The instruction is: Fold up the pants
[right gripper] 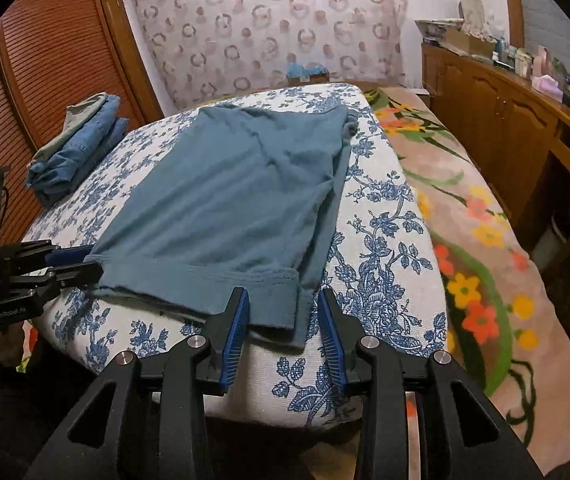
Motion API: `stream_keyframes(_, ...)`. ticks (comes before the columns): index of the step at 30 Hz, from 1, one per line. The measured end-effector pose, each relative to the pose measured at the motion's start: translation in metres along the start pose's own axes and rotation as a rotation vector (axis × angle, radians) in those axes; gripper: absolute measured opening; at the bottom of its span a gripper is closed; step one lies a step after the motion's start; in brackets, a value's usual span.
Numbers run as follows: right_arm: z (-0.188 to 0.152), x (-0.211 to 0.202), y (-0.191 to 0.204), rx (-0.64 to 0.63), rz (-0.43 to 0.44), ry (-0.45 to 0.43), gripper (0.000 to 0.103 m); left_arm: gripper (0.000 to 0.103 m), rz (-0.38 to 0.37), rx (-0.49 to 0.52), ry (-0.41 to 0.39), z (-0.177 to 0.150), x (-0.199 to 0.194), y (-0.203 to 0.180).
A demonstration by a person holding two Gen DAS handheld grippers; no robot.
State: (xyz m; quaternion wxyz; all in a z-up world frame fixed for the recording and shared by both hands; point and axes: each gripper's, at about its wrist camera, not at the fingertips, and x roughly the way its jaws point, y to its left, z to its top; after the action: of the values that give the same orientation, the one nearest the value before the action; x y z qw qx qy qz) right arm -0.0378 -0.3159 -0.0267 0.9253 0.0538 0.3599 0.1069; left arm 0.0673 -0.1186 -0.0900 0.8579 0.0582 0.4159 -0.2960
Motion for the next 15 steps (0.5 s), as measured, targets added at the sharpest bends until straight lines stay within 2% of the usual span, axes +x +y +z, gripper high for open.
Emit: stream_keyframes(15,-0.005,0.0016,0.0042,-0.009,-0.005,0.002,0.037,0.034,-0.005,-0.007,-0.001,-0.0005,0.0001,0.0006)
